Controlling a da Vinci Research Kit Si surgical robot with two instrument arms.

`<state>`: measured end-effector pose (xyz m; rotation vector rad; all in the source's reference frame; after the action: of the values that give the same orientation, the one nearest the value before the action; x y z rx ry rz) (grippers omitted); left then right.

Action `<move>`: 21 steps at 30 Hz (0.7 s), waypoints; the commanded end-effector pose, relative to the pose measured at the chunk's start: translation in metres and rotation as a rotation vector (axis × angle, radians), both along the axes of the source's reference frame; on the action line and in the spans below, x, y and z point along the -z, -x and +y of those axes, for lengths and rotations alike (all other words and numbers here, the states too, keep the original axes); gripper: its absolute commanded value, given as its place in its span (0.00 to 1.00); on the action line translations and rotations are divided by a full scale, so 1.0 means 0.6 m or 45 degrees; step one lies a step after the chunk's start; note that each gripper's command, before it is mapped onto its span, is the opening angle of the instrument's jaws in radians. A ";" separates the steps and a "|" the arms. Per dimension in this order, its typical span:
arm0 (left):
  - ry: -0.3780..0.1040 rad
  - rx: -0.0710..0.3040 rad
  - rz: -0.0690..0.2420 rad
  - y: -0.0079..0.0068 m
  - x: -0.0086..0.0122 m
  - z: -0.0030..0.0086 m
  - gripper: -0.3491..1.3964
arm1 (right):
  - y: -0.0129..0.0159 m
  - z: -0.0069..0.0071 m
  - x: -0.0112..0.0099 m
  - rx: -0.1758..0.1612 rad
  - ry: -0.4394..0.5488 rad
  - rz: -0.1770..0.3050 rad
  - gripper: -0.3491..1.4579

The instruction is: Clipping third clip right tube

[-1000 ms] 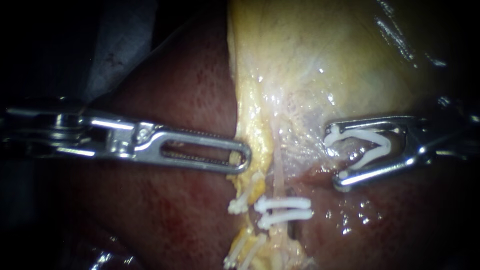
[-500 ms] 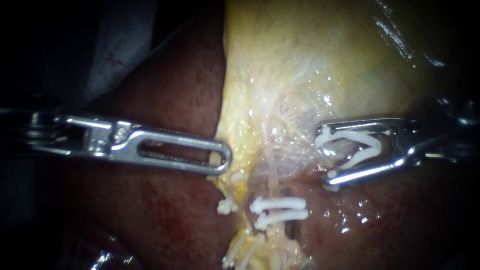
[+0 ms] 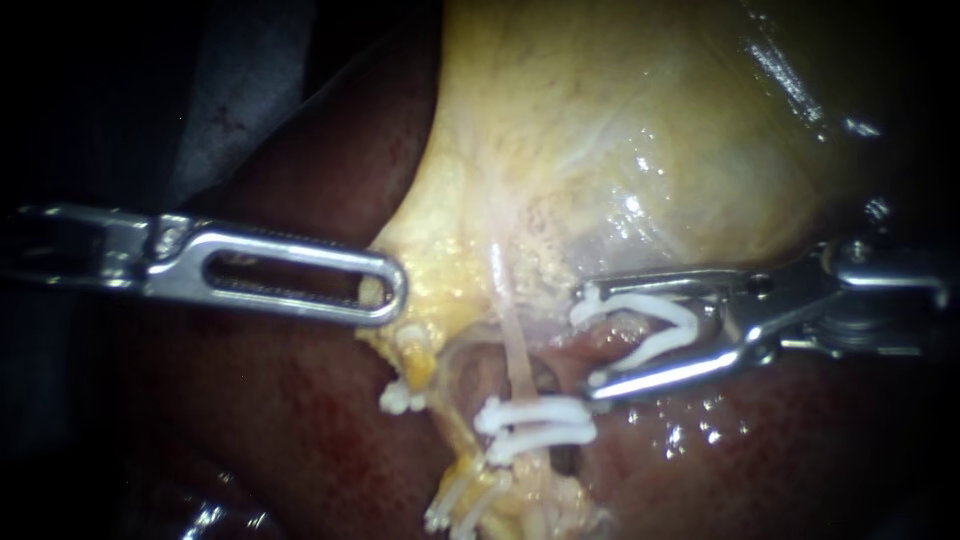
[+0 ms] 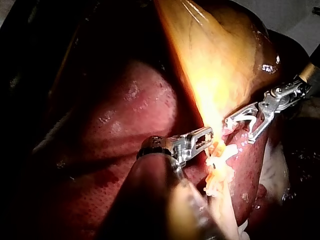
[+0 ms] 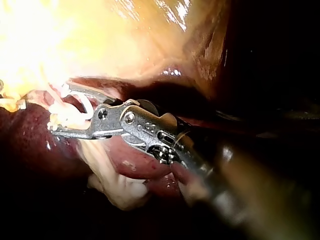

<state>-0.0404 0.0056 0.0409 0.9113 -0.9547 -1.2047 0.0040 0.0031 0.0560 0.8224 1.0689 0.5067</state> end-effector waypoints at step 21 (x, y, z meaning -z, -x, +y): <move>-0.001 0.004 -0.003 0.0001 0.0013 -0.0005 0.00 | -0.0024 -0.0015 -0.0060 0.033 -0.042 0.003 0.49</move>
<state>-0.0404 0.0053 0.0401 0.9130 -0.9585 -1.2073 0.0054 0.0023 0.0597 0.8642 1.0533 0.5028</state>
